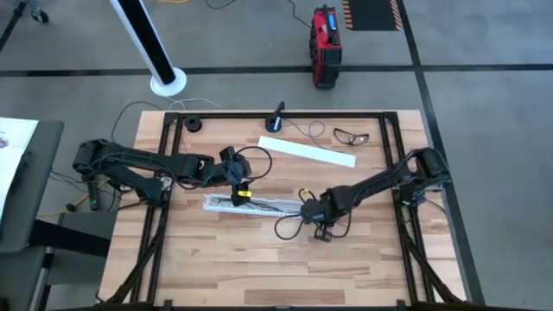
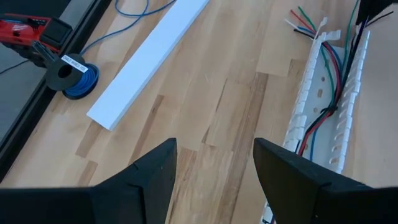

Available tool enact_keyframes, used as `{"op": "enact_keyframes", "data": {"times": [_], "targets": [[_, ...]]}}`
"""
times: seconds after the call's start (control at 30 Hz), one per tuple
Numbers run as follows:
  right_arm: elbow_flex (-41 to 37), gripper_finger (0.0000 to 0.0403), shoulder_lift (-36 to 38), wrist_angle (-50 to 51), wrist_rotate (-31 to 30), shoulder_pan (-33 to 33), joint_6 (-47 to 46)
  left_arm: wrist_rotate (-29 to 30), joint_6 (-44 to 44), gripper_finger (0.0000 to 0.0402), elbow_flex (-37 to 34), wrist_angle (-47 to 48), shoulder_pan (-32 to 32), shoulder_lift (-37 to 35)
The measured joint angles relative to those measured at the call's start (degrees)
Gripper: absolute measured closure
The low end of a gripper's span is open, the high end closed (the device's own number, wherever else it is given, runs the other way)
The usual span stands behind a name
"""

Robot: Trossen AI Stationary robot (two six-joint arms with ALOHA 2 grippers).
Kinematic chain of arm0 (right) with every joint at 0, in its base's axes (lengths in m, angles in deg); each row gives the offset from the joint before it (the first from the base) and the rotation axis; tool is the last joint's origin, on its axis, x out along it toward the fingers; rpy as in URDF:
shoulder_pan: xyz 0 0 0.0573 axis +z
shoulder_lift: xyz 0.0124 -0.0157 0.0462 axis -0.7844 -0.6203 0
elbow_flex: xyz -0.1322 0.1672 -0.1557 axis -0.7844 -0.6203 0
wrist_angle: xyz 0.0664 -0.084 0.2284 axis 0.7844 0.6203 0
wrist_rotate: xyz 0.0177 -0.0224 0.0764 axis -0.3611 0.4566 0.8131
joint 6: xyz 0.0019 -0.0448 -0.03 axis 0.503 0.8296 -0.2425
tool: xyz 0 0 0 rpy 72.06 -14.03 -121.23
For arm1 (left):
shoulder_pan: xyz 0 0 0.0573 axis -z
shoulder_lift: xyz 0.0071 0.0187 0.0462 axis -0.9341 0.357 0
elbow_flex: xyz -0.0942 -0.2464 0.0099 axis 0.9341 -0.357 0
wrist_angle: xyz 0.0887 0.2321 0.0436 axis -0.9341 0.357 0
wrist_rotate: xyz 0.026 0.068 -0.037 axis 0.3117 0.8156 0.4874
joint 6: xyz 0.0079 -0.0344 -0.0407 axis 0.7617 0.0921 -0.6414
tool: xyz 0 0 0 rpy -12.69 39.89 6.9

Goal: Ziptie cables
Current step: Put the colored zip-tied into the white cable duct

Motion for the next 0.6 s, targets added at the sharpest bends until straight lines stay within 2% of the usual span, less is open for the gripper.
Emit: {"op": "enact_keyframes", "data": {"times": [0.2,0.6], "targets": [[0.41,0.0403,-2.10,4.52,0.62,-2.22,-6.49,-0.02,-0.02,0.0194,0.00,0.13,0.00,0.00],[-0.12,0.0403,4.91,6.61,-3.01,-3.85,-5.96,-0.02,0.52,0.0194,0.00,1.07,0.02,-0.02]]}}
